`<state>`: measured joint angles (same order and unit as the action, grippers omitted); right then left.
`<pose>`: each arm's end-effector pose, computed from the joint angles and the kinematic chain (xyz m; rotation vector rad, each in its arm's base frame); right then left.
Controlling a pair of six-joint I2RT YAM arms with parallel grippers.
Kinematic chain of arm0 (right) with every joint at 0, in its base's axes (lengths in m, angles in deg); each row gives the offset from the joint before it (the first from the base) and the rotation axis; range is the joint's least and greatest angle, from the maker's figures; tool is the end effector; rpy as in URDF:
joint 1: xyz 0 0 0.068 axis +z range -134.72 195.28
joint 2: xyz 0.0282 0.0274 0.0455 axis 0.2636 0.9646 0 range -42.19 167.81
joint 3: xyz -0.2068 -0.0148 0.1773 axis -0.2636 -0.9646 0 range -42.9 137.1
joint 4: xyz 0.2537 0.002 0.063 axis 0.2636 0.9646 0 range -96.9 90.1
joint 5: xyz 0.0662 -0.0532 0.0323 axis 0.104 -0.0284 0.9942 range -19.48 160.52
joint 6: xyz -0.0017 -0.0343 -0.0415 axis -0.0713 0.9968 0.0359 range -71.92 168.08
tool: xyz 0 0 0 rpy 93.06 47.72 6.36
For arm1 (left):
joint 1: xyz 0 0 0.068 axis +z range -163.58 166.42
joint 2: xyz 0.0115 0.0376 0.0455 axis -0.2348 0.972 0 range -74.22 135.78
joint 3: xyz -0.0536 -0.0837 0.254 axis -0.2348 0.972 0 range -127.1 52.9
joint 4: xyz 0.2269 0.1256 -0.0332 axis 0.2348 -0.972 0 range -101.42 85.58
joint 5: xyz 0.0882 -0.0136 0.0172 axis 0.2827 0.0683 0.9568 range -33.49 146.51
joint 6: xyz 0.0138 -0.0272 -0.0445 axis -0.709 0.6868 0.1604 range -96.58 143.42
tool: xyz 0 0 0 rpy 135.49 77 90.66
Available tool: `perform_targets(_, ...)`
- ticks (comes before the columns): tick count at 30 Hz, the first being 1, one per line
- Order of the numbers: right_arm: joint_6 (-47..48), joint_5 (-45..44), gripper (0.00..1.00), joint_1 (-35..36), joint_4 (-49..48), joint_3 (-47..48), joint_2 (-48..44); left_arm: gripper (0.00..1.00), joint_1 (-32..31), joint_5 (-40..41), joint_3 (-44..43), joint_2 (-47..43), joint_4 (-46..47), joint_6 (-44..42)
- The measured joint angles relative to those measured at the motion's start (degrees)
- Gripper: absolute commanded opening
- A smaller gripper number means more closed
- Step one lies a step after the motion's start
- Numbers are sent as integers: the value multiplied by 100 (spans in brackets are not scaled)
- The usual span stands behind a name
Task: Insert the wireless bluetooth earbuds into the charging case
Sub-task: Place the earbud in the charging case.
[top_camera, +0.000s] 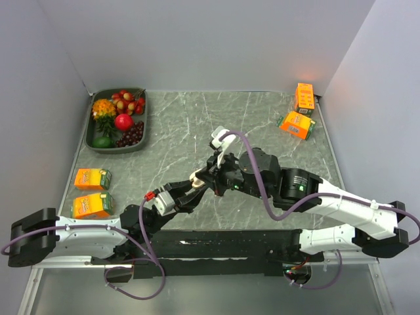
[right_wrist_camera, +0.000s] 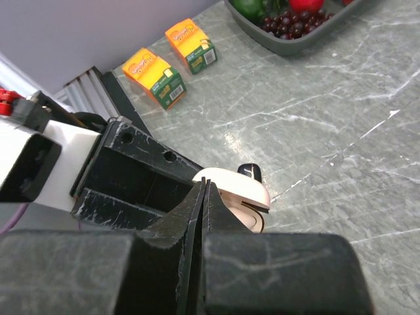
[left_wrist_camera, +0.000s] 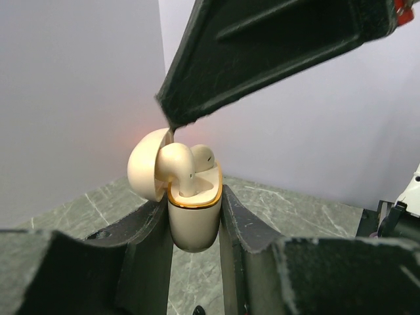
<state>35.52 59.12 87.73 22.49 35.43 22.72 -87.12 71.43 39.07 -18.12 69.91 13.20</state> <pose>0.0782 0.2239 0.4379 -0.8356 1.7408 0.8392 0.0616 -0.1761 0.2696 0.5118 0.9396 -0.8710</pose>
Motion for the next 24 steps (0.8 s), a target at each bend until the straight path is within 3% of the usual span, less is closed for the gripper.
perform_targets(24,4,46,0,168,22,9,155,1,0,0,48,4,2,42)
